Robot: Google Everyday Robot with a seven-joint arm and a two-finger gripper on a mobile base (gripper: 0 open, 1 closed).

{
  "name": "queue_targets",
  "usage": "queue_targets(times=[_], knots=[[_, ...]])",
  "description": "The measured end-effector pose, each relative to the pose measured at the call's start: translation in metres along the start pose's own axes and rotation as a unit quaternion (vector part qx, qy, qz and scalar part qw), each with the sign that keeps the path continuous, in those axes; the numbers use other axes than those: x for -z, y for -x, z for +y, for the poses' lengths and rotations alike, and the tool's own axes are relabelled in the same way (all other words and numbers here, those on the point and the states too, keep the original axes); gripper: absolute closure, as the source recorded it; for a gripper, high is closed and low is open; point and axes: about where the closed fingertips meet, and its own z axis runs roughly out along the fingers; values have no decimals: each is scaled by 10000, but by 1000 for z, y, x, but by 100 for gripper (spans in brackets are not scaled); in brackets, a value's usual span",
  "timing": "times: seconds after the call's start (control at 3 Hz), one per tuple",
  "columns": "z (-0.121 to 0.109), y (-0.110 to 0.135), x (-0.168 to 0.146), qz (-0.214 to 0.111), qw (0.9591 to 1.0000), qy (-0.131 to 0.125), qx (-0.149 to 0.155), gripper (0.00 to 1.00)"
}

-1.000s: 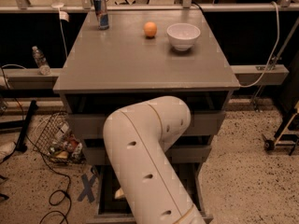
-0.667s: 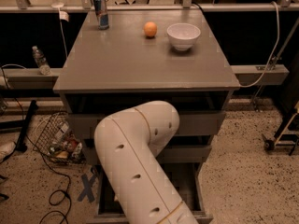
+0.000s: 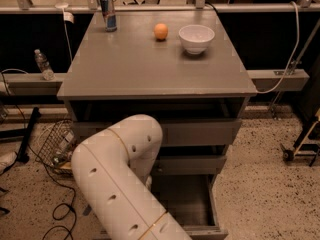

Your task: Pick rxbar chocolate from bottom drawer and place on counter

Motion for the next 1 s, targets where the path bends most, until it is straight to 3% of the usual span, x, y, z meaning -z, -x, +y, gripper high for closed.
queue_targets(times=[0.67,1.0], knots=[[14,8,-32,-165,9997,-175,65,0],[6,27,-56,-279,9991,-280,174,0]])
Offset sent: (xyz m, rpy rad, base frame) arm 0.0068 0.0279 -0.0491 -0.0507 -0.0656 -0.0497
